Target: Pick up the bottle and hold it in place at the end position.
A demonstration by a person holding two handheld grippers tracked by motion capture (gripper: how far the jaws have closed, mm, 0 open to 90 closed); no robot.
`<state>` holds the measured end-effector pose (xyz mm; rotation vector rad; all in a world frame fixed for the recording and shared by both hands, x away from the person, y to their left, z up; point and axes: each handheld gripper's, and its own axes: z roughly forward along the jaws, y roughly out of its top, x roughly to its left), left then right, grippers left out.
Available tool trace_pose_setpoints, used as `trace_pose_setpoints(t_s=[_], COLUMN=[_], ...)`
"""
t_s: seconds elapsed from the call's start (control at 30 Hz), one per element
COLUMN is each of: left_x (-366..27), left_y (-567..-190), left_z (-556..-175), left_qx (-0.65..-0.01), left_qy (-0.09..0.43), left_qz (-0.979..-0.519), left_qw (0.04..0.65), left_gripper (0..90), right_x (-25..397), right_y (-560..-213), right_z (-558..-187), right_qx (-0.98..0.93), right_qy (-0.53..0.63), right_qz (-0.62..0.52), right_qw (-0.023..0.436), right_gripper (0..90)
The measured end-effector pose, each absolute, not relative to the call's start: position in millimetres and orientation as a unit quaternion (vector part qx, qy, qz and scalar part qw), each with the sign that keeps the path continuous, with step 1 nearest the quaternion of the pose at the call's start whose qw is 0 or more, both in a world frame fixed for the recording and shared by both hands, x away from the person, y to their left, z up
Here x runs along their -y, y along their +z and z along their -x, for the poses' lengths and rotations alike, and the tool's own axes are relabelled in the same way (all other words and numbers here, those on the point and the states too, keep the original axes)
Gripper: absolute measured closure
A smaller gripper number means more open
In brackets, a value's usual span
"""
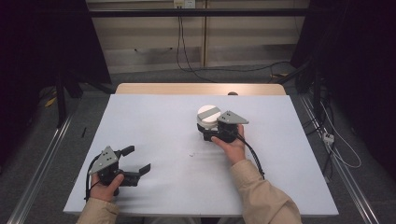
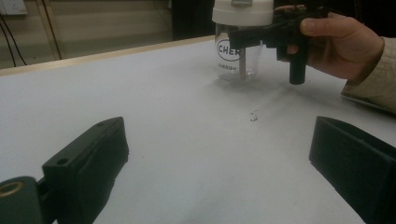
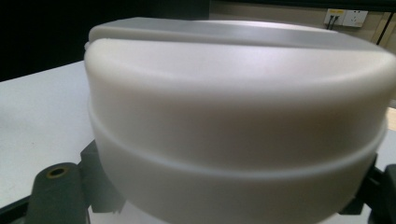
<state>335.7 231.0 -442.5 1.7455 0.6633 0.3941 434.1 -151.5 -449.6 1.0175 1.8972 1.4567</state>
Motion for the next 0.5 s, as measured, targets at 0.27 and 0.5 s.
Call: trace_pose_setpoints(t_s=[0.27,0.5], left_x=[-230.3,-229.2], left_y=[-443.1,-443.4], left_z=[-336.3,-336.9], left_qx=[-0.283,-0.283], left_qy=[0.169,0.167], left_qz=[-0.748,-0.748], left_qw=[0.576,0.577], left_gripper=[4.1,4.0], right_x=[152.5,149.2], right_y=[-452.9,-456.0], right_z=[-436.1,-437.8], right_qx=[-0.703,-0.704], right_qy=[0.539,0.537], right_qz=[-0.379,-0.379], right_qw=[0.268,0.268], right_gripper=[18.4,18.4])
